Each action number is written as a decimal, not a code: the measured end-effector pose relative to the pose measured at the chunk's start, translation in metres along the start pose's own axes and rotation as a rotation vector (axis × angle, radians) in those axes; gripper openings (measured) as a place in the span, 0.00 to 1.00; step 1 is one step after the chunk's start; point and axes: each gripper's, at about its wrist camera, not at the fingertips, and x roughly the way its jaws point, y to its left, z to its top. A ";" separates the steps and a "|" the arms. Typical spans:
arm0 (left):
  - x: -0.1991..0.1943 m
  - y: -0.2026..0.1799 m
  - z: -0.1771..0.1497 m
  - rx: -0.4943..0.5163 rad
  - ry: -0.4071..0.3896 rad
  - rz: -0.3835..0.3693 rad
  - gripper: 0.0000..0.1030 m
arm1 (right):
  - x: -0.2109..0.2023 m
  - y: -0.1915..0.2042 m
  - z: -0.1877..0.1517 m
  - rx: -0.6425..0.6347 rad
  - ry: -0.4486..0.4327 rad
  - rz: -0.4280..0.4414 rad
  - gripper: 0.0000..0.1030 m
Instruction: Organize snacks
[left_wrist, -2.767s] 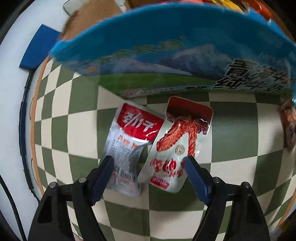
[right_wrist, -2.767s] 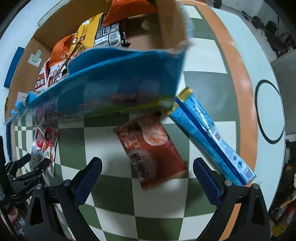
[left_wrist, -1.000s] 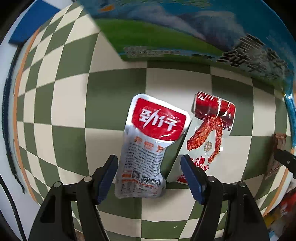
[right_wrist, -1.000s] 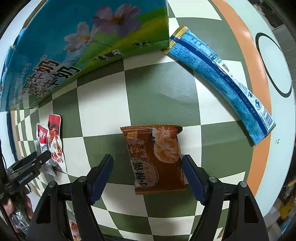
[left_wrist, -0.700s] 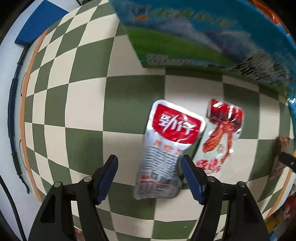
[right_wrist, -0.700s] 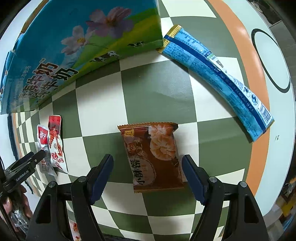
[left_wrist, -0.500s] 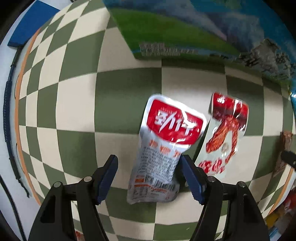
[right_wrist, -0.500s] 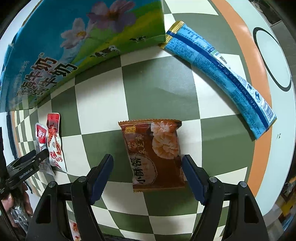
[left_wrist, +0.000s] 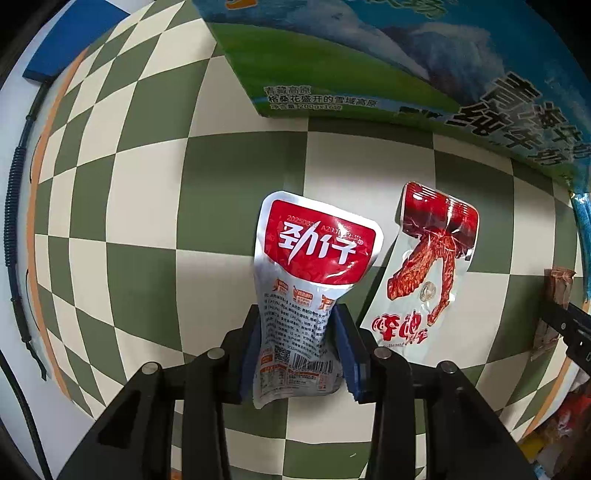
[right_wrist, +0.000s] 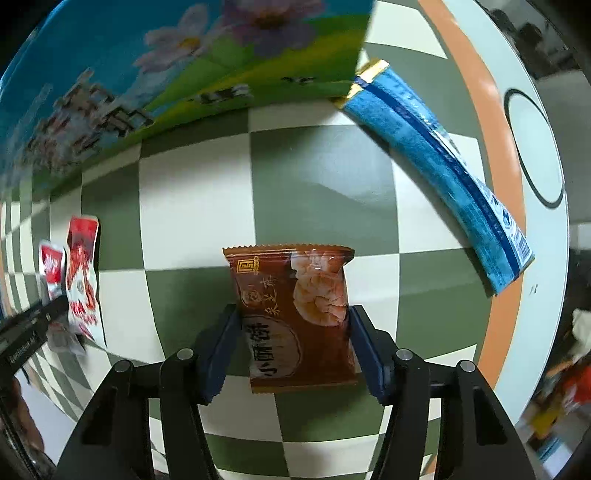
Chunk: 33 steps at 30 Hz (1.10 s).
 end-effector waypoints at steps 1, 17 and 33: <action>-0.001 0.000 0.001 -0.002 -0.001 -0.001 0.35 | 0.000 0.003 -0.002 -0.018 0.002 -0.006 0.60; 0.003 0.002 -0.002 -0.015 -0.004 -0.010 0.33 | 0.007 0.023 -0.008 -0.089 0.011 -0.059 0.65; -0.008 -0.006 -0.026 -0.030 -0.011 -0.013 0.28 | 0.006 0.033 -0.029 -0.099 0.014 -0.026 0.60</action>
